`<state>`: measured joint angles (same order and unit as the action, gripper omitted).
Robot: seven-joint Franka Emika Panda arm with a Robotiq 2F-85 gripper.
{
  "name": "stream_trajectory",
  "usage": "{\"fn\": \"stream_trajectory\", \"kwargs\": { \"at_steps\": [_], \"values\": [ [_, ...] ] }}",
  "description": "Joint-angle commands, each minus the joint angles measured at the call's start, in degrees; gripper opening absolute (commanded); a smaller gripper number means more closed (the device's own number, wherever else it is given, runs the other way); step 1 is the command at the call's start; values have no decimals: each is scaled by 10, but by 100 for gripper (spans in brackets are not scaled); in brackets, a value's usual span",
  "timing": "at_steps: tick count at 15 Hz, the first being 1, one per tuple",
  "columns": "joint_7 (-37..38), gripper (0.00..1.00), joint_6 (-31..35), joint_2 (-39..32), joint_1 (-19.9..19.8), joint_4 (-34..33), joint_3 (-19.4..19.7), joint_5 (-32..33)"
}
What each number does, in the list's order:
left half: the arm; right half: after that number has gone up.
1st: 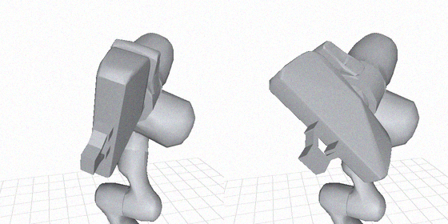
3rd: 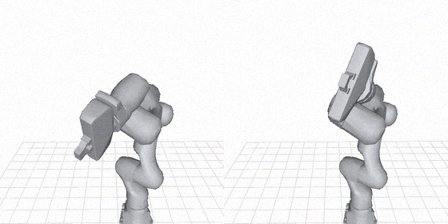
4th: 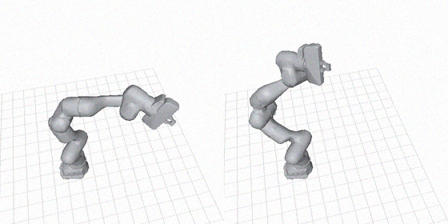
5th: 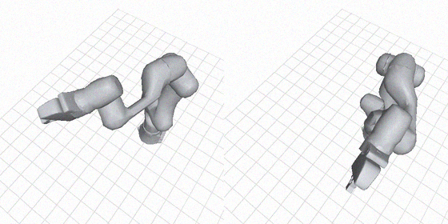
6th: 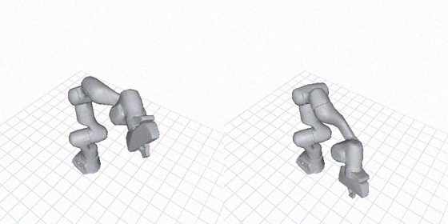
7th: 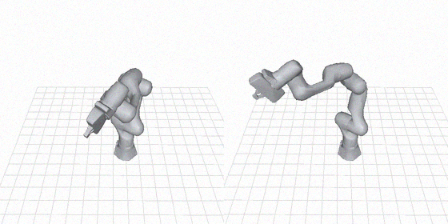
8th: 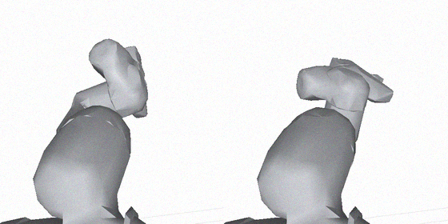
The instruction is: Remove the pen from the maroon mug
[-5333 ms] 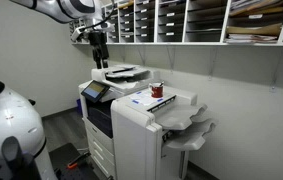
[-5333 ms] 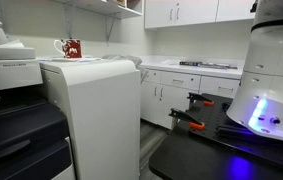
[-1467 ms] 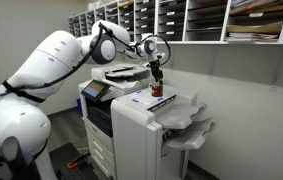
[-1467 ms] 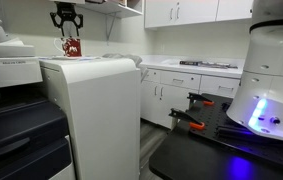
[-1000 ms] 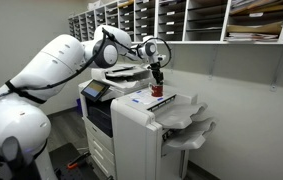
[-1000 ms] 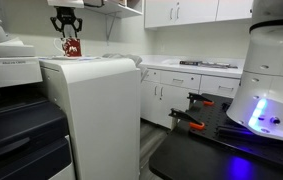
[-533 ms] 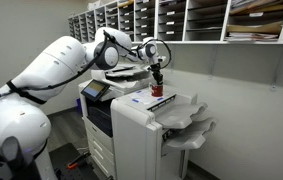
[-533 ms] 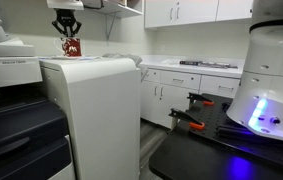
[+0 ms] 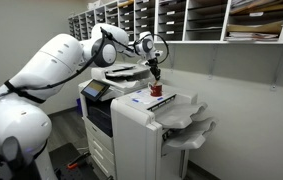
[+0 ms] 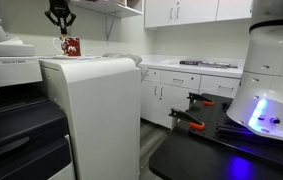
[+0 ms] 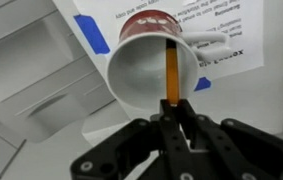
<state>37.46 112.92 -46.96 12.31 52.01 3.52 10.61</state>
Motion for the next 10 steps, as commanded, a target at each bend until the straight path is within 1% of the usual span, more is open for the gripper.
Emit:
{"fn": "stream_trajectory", "kwargs": {
  "at_steps": [1,2,3,4,5,7,10],
  "values": [
    [1,4,43,65,19,60,8,28],
    [-3,4,42,87,23,74,4,31],
    [-19,4,19,105,20,84,-10,16],
    [-61,4,-12,127,12,102,-33,-9],
    [-76,4,-22,144,14,123,-39,-13],
    [-119,4,-40,175,12,176,-55,-18],
    [-190,4,-39,205,3,273,-70,-21]
  ]
}}
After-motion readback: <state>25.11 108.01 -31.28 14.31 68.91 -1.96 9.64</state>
